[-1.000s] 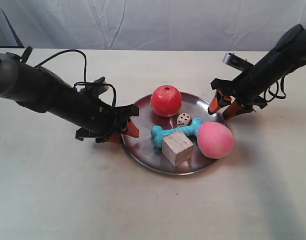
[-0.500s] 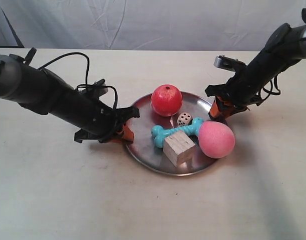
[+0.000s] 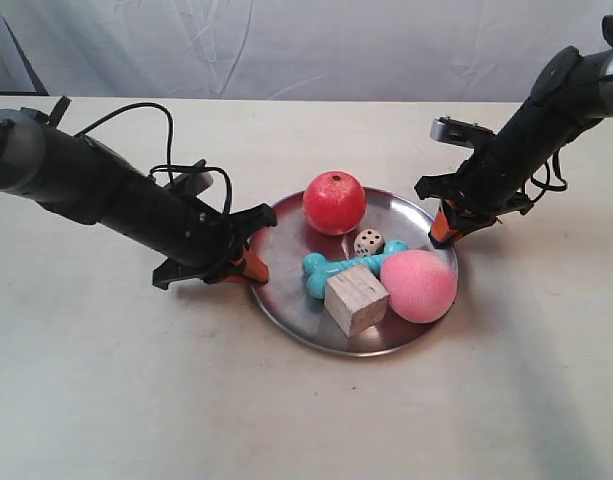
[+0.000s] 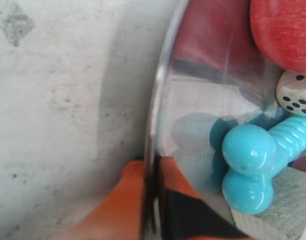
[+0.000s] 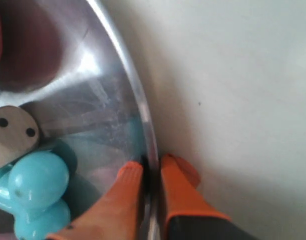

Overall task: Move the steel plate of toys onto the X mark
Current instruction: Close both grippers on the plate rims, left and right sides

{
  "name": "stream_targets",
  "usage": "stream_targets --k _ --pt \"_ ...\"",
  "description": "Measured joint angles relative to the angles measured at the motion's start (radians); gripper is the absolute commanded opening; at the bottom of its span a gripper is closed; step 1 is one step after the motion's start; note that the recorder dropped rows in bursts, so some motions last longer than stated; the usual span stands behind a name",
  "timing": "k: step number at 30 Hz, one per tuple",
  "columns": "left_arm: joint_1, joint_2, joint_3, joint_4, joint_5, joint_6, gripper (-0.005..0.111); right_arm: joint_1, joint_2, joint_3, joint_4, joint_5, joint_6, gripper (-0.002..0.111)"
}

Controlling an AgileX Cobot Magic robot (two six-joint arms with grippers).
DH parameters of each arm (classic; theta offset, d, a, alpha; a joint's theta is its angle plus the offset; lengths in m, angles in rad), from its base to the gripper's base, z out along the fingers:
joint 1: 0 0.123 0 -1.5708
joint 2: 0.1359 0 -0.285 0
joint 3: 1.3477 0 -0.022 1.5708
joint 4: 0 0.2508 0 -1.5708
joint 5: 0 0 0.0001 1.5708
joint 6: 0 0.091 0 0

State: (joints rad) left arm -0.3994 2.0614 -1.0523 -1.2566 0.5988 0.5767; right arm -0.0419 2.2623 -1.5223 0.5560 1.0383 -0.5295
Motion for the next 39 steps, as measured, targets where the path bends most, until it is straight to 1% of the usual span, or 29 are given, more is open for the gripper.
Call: stream_targets --k 3,10,20,29,39 --pt "0.001 0.006 -0.018 0.022 0.016 -0.011 0.000 -0.004 0.000 -0.001 -0.008 0.013 0.016 -0.001" --pt "0.001 0.017 -0.061 0.129 0.054 -0.100 0.000 -0.003 0.000 -0.002 -0.018 0.027 0.040 -0.001" --pt "0.001 0.029 -0.109 0.245 0.158 -0.143 0.000 -0.003 -0.011 0.002 -0.042 0.062 0.048 -0.001" --pt "0.001 0.036 -0.142 0.288 0.248 -0.150 0.000 -0.003 -0.019 0.005 -0.084 0.090 0.058 -0.001" --pt "0.001 0.014 -0.150 0.348 0.284 -0.190 0.000 0.004 -0.019 0.008 -0.088 0.116 0.066 -0.001"
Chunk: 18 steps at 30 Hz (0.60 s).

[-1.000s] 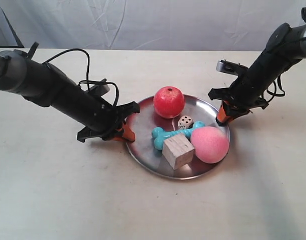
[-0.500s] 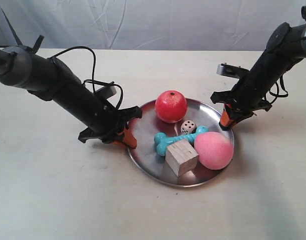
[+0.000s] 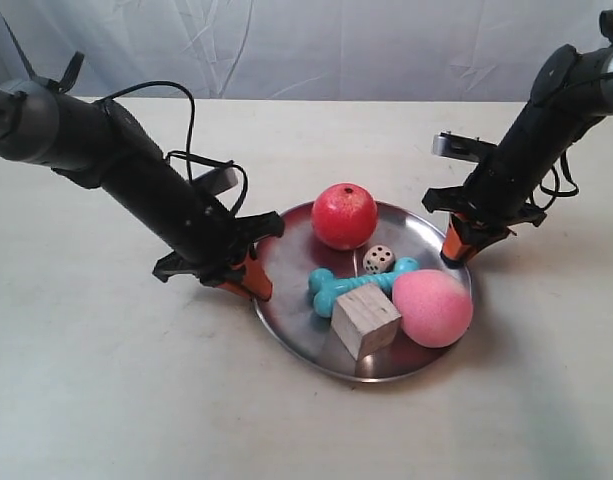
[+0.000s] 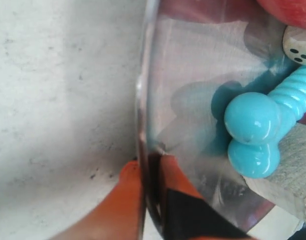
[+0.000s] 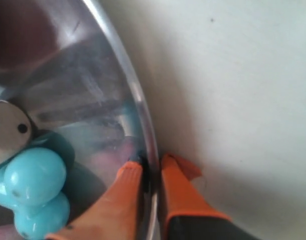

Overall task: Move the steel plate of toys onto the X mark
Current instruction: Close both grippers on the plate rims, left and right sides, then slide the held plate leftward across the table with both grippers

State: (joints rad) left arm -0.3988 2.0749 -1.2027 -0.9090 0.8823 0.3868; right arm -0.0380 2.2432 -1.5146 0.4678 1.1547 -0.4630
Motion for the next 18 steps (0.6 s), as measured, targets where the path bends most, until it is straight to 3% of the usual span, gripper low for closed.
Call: stream_targets --k 18 --pt "0.012 -0.006 -0.005 0.013 0.014 -0.005 0.000 0.008 -0.028 -0.064 -0.008 0.029 0.032 -0.001"
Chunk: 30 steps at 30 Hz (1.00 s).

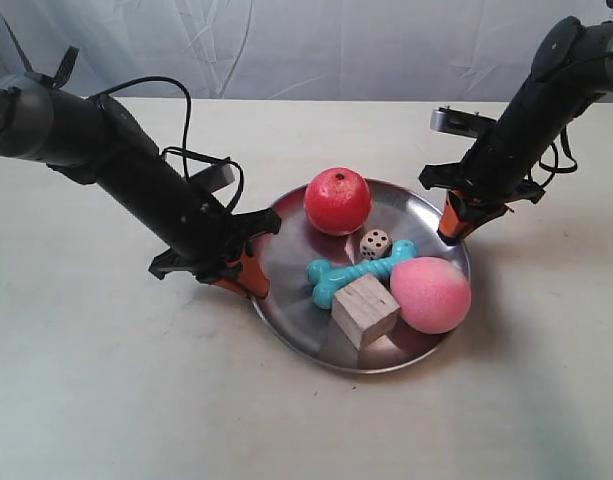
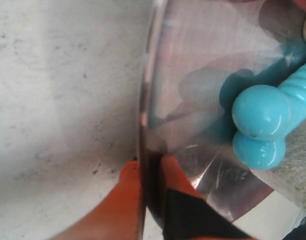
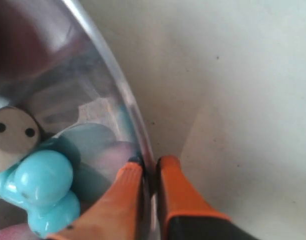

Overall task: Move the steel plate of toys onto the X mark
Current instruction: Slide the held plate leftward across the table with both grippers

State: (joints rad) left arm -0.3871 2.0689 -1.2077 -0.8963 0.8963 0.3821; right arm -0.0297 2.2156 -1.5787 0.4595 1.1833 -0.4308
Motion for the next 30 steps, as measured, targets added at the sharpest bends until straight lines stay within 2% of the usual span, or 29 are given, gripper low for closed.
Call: stream_targets --k 9,14,22,30 --pt "0.013 0.000 -0.001 0.002 0.048 0.000 0.000 0.005 0.000 -0.004 -0.013 0.018 0.009 -0.001" --pt "0.029 0.000 -0.001 0.005 0.088 -0.001 0.000 0.043 -0.004 -0.005 -0.067 0.025 0.021 -0.001" --pt "0.092 -0.057 -0.003 0.076 0.131 -0.001 0.000 0.071 -0.004 -0.014 -0.013 0.026 0.036 -0.001" --pt "0.169 -0.069 -0.006 0.139 0.176 0.001 0.000 0.166 0.036 -0.159 -0.058 0.051 0.110 -0.001"
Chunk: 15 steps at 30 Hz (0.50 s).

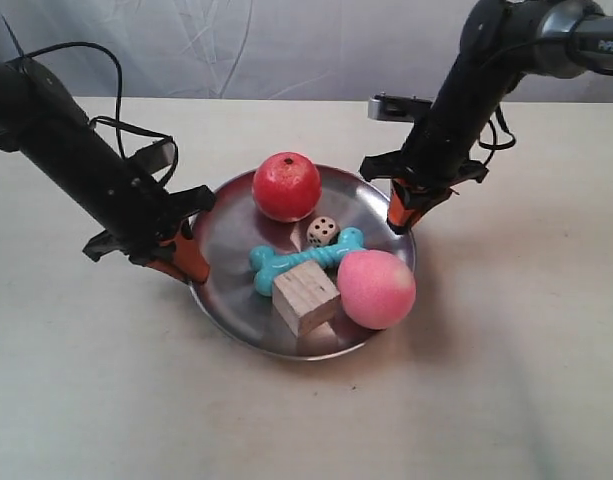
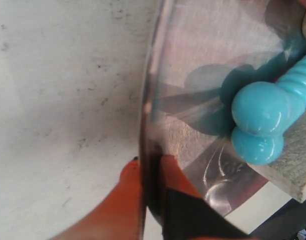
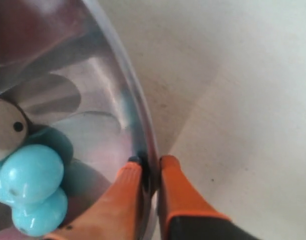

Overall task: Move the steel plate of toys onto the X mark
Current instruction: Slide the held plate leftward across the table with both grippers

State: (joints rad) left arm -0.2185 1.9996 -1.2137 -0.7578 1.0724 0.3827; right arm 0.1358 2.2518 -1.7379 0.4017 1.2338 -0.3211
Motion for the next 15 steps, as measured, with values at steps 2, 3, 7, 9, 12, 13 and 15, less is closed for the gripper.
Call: stream_targets --k 2,3,7,9,12,13,15 --pt "0.028 0.000 0.000 0.029 0.007 -0.002 0.000 0.034 0.035 -0.054 -0.013 0.003 0.026 -0.001" --pt "0.049 0.000 0.000 0.044 0.011 -0.002 0.000 0.056 0.056 -0.084 -0.023 0.005 0.037 -0.001" --pt "0.130 0.000 0.000 0.089 0.031 0.004 0.000 0.113 0.120 -0.197 -0.019 0.005 0.087 -0.001" --pt "0.171 0.000 0.000 0.115 0.037 0.013 0.000 0.131 0.151 -0.244 0.015 0.005 0.103 -0.001" --pt "0.198 0.000 0.000 0.130 0.029 0.021 0.000 0.143 0.189 -0.293 0.036 0.005 0.119 -0.001" --pt "0.203 0.000 0.000 0.137 0.019 0.021 0.000 0.145 0.202 -0.307 0.041 0.005 0.121 -0.001" --pt "0.206 0.000 0.000 0.149 0.001 0.023 0.000 0.148 0.224 -0.330 0.050 0.003 0.130 -0.001"
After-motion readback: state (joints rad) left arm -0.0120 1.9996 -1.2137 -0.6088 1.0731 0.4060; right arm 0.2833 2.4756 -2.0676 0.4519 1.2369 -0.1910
